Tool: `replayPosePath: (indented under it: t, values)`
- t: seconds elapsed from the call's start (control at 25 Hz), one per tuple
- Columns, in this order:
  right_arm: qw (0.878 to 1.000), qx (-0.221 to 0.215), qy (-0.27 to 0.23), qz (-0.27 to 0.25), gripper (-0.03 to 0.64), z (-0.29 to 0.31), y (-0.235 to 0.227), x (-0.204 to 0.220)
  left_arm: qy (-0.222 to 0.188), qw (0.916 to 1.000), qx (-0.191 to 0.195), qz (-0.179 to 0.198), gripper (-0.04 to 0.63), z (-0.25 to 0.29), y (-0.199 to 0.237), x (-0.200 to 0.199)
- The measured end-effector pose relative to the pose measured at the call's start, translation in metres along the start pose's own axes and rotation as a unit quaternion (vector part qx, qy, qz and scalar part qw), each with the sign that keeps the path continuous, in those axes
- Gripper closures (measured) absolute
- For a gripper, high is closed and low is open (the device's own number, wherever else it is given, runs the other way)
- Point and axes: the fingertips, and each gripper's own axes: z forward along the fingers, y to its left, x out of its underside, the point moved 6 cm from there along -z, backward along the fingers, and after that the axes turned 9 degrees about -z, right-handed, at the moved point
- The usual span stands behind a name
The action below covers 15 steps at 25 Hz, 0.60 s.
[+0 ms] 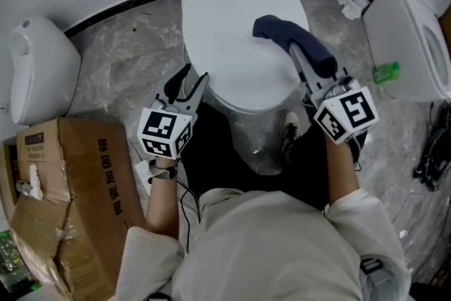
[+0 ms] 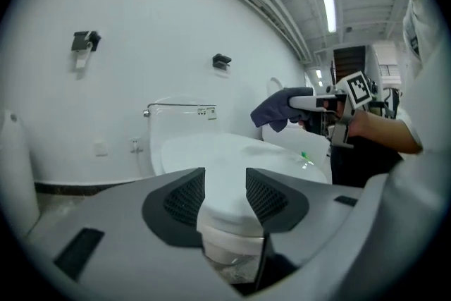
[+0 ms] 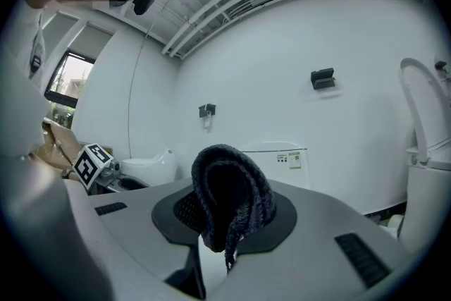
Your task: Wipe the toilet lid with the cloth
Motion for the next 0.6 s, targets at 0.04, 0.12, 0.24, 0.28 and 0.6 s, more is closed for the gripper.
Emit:
replayPosePath:
  t: [0.04,0.12,0.24,0.28,0.6]
  values:
    - [1.000,-0.004,0.002,-0.001,0.532,0.002,0.002,0.001,-0.001,0.9998,-0.001,-0.020,0.406,-0.002,0.002,0.004]
    - [1.000,-0.011,0.004,-0.002,0.532,0.004,0.007,0.003,-0.001,0.9992,-0.002,-0.039,0.386,-0.006,0.006,0.010]
    - [1.000,-0.019,0.007,-0.005,0.532,0.005,0.010,0.007,0.008,0.9997,-0.011,0.019,0.366,-0.008,0.006,0.015]
    - [1.000,-0.020,0.009,-0.006,0.532,0.005,0.009,0.008,0.012,0.9985,-0.011,0.052,0.352,-0.007,0.004,0.016]
    - [1.000,-0.015,0.012,0.000,0.532,-0.002,0.003,0.013,0.052,0.9935,-0.015,0.100,0.315,-0.007,0.008,0.036]
